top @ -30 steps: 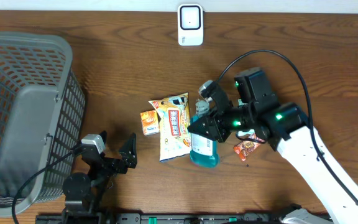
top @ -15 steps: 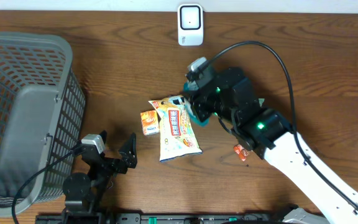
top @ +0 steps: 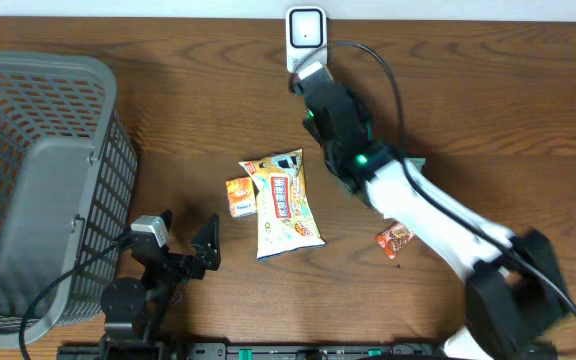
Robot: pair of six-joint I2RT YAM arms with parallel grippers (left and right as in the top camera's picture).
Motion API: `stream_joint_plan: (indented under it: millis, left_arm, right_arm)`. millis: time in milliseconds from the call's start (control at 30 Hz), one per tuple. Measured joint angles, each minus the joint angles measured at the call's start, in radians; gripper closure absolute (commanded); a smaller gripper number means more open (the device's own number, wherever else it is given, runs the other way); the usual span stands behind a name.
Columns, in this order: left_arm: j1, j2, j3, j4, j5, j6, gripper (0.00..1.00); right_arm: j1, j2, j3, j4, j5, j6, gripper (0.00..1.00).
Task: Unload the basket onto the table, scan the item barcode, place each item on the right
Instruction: 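Lift the bottle with the right gripper and carry it to the scanner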
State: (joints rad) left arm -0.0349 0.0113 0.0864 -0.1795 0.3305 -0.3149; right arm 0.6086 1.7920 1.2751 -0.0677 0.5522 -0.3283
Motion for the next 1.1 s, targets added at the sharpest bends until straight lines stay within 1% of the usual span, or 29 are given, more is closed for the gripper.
stream_joint_plan:
  millis: [133,433,533,600,733,867,1100]
  left_arm:
    - [0.000,0.000,0.000,0.000,0.000,0.000,0.02]
    - [0.000,0.000,0.000,0.000,0.000,0.000,0.02]
    - [0.000,0.000,0.000,0.000,0.000,0.000,0.02]
    - [0.000,0.000,0.000,0.000,0.000,0.000,0.02]
    - [0.000,0.000,0.000,0.000,0.000,0.000,0.02]
    - [0.000,0.000,0.000,0.000,0.000,0.000,0.02]
    - [0.000,0.000,0.000,0.000,0.000,0.000,0.02]
  right_arm:
    - [-0.010,0.202,0.222,0.004,0.094,-0.116,0.99]
    - [-0.023,0.607,0.780,0.026,0.201,-0.396,0.99]
    - [-0.023,0.740,0.951,0.075,0.231,-0.507,0.99]
    - [-0.025,0.816,1.025,0.135,0.248,-0.574,0.99]
    - [-0.032,0.873,1.055,0.200,0.252,-0.633,0.99]
    - [-0.055,0.886,1.055,0.201,0.251,-0.698,0.99]
    - [-0.091,0.886,1.069,0.215,0.262,-0.739,0.99]
